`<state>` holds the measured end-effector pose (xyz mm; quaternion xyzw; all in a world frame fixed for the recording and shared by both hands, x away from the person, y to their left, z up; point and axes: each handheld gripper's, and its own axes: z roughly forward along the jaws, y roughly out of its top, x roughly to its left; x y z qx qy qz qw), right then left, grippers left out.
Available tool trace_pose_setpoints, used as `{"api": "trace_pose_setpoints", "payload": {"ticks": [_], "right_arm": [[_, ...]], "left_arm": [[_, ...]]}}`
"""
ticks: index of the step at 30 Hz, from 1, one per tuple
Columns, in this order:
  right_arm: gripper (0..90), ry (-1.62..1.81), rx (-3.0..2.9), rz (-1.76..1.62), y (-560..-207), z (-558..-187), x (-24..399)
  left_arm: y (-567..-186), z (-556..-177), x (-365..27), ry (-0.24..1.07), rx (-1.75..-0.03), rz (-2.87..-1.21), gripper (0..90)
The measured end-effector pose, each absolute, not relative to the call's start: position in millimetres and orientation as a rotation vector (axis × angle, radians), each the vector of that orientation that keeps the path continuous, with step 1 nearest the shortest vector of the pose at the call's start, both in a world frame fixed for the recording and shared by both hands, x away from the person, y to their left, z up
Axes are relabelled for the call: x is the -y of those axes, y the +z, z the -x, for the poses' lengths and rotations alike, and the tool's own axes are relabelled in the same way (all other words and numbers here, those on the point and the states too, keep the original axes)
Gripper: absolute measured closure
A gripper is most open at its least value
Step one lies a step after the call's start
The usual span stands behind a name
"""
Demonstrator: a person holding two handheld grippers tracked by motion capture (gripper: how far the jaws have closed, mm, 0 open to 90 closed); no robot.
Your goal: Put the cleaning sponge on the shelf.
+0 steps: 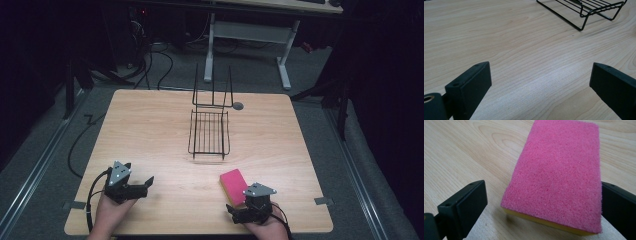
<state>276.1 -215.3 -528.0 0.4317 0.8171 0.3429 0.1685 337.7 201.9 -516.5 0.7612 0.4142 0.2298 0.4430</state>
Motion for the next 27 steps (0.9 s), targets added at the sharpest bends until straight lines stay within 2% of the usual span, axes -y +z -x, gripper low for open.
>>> {"api": "trace_pose_setpoints", "payload": {"ticks": [3,14,27], "right_arm": [[1.7,0.967,-2.325,-1.222,-528.1,-275.7,215.2],[17.2,0.951,-2.303,-1.260,-529.3,-277.7,222.7],[22.8,0.988,-2.257,-1.246,-521.2,-275.2,225.1]], "left_arm": [[-516.6,-337.9,-201.9,0.570,-1.028,-1.887,4.3],[-516.4,-338.2,-202.0,0.570,-1.030,-1.884,4.3],[-515.7,-337.3,-203.4,0.573,-1.029,-1.881,4.3]]}}
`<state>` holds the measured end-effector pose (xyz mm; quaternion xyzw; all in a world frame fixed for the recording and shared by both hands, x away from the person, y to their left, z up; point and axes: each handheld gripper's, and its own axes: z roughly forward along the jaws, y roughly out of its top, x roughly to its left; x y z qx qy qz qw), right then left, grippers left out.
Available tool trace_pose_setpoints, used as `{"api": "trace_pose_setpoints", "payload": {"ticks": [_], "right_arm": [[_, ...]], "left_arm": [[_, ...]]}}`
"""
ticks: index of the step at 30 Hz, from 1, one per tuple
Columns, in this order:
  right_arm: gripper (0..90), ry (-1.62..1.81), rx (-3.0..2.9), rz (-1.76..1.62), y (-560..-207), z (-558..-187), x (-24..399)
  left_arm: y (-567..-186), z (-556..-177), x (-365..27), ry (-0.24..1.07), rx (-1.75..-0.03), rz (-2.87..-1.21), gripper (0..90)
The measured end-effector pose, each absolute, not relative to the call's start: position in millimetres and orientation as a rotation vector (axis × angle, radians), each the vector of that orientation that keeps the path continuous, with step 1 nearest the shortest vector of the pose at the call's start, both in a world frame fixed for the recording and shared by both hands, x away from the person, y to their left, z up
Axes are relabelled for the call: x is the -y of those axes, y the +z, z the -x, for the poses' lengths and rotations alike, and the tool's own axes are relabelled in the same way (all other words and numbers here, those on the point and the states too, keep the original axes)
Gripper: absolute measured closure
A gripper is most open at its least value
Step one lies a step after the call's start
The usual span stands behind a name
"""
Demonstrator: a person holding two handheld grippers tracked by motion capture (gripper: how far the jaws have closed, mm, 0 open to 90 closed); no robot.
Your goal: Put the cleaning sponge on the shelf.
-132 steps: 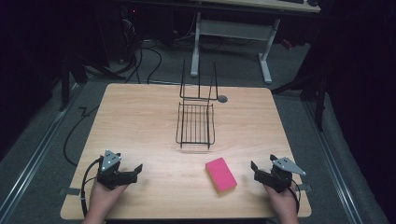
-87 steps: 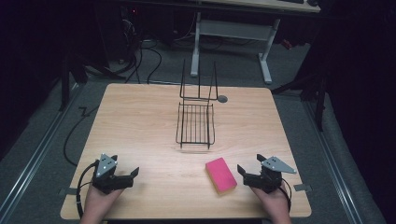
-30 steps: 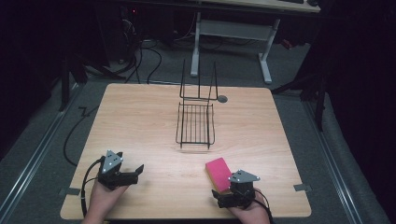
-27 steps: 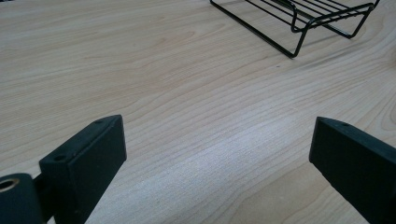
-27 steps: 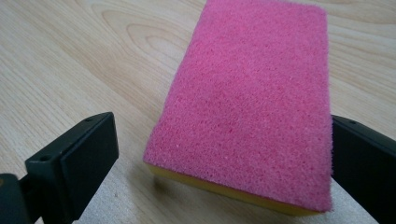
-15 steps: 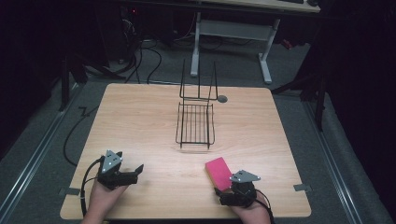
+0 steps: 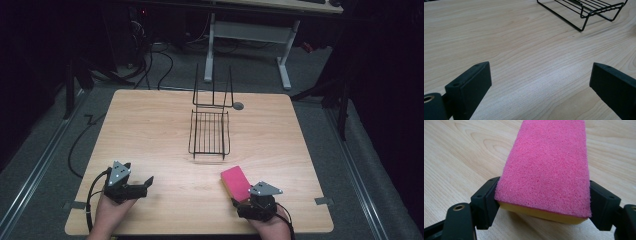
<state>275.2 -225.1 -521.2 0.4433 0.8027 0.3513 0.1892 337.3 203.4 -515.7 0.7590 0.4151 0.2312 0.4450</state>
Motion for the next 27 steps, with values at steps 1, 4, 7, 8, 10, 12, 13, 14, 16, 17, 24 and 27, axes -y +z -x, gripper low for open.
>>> {"api": "trace_pose_setpoints", "payload": {"ticks": [1,4,7,8,10,12,13,14,16,17,24,27], "right_arm": [[23.2,1.000,-2.245,-1.251,-520,-275,226],[23.4,1.011,-2.228,-1.250,-517,-274,228],[23.5,1.025,-2.209,-1.246,-514,-274,229],[23.5,1.030,-2.205,-1.246,-513,-274,230],[23.5,1.036,-2.198,-1.251,-512,-274,230],[23.6,1.052,-2.184,-1.252,-509,-275,232],[23.6,1.062,-2.180,-1.249,-507,-275,233],[23.6,1.062,-2.180,-1.249,-507,-275,233],[23.6,1.070,-2.179,-1.245,-505,-276,231],[23.6,1.070,-2.179,-1.245,-505,-276,231],[23.7,1.096,-2.184,-1.210,-497,-280,227],[23.7,1.111,-2.185,-1.199,-491,-286,224]], "left_arm": [[-516,-337,-203,0.573,-1.028,-1.881,4.3],[-516,-337,-203,0.573,-1.027,-1.881,4.3],[-515,-337,-203,0.572,-1.023,-1.883,4.3],[-515,-337,-203,0.572,-1.023,-1.883,4.3],[-515,-337,-203,0.573,-1.023,-1.884,4.3],[-515,-337,-203,0.571,-1.023,-1.881,4.3],[-515,-336,-204,0.570,-1.023,-1.879,4.3],[-515,-336,-204,0.568,-1.022,-1.880,4.3],[-515,-336,-204,0.567,-1.018,-1.887,4.3],[-515,-336,-204,0.567,-1.018,-1.887,4.3],[-515,-335,-205,0.568,-1.014,-1.884,4.4],[-515,-334,-206,0.565,-1.017,-1.877,4.3]]}}
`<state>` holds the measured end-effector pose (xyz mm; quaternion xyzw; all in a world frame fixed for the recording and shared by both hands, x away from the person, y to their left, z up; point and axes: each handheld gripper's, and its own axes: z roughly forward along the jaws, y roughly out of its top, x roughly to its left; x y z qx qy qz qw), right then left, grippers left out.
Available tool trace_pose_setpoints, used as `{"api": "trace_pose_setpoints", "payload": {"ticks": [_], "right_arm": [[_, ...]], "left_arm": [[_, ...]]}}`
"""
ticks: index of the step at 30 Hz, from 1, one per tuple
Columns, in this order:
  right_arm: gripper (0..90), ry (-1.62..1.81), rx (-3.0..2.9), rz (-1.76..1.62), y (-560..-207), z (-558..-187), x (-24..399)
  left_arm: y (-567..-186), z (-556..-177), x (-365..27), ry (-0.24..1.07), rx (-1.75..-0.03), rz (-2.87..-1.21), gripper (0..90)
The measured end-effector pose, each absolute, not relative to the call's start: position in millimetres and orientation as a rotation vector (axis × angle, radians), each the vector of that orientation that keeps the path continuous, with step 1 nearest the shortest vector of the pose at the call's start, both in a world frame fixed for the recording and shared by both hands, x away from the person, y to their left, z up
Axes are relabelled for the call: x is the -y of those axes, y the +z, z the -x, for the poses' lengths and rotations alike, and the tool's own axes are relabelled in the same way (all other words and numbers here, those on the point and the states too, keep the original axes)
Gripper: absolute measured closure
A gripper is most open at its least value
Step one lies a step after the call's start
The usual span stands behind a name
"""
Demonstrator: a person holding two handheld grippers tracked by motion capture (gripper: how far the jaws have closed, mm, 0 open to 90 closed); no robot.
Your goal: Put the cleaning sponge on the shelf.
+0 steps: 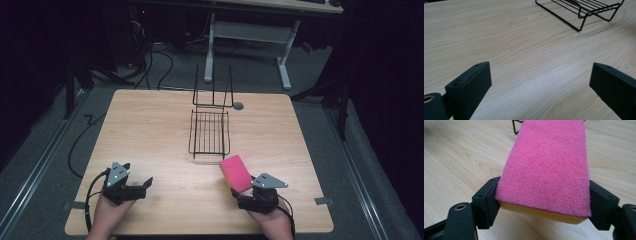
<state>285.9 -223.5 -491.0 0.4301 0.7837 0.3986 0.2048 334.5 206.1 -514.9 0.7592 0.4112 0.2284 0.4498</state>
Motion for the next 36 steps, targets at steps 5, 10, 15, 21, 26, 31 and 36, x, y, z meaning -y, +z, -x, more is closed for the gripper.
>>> {"api": "trace_pose_setpoints", "payload": {"ticks": [5,10,15,21,26,31,36], "right_arm": [[23.8,1.121,-2.176,-1.183,-485,-294,218],[23.9,1.129,-2.173,-1.172,-480,-300,213],[24.0,1.131,-2.163,-1.168,-475,-311,206],[24.1,1.136,-2.138,-1.178,-470,-326,201],[24.2,1.138,-2.128,-1.179,-468,-344,193],[24.3,1.131,-2.124,-1.186,-469,-363,185],[24.3,1.126,-2.121,-1.214,-474,-379,178]], "left_arm": [[-514,-334,-208,0.565,-1.010,-1.880,4.3],[-513,-334,-208,0.559,-1.011,-1.874,4.3],[-513,-334,-209,0.561,-1.004,-1.873,4.3],[-513,-334,-209,0.559,-1.000,-1.874,4.4],[-513,-334,-209,0.556,-0.998,-1.873,4.4],[-512,-334,-209,0.553,-0.997,-1.869,4.4],[-513,-333,-209,0.552,-0.992,-1.875,4.4]]}}
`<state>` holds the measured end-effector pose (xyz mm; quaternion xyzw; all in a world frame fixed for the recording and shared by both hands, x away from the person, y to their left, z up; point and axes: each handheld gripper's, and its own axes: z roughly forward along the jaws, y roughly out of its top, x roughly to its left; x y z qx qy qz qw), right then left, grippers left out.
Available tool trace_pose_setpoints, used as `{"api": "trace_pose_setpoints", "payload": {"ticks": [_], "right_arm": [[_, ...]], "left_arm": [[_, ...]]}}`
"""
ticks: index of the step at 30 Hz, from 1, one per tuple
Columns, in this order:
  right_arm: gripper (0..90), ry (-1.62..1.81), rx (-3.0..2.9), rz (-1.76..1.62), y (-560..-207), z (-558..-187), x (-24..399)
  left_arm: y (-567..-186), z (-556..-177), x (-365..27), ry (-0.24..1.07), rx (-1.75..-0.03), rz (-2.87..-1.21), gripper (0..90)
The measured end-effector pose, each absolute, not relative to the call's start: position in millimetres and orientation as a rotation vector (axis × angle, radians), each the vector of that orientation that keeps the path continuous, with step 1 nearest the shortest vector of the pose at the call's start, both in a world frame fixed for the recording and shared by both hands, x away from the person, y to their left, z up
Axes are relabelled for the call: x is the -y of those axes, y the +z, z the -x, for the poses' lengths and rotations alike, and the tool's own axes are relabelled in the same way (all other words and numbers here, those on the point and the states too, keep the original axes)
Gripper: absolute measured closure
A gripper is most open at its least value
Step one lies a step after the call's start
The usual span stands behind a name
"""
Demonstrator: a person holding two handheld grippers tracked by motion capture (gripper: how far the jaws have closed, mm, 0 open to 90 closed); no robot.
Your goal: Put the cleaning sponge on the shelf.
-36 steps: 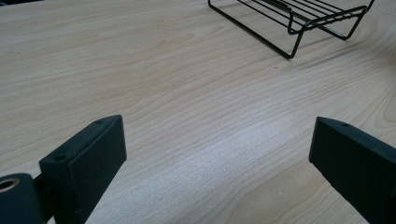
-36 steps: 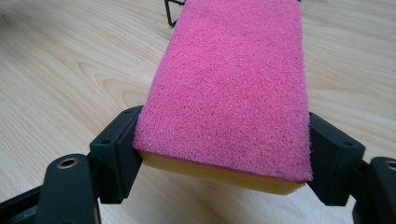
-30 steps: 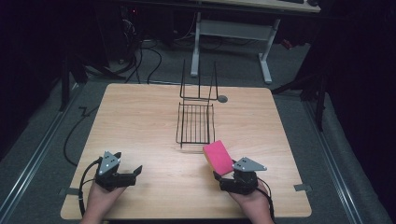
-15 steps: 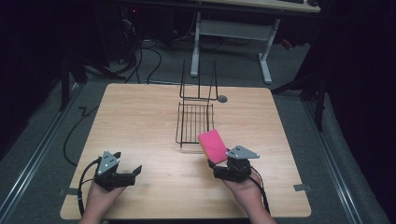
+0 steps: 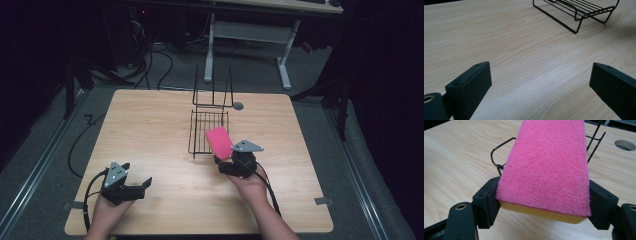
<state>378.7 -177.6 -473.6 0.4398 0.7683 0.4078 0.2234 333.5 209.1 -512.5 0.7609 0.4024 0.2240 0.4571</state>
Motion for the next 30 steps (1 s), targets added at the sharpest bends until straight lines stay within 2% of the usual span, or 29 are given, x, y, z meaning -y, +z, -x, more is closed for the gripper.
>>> {"api": "trace_pose_setpoints", "payload": {"ticks": [14,30], "right_arm": [[24.2,1.078,-2.109,-1.266,-487,-425,161],[24.1,1.048,-2.122,-1.282,-487,-462,136]], "left_arm": [[-513,-334,-209,0.545,-0.985,-1.879,4.5],[-513,-335,-209,0.536,-0.974,-1.882,4.6]]}}
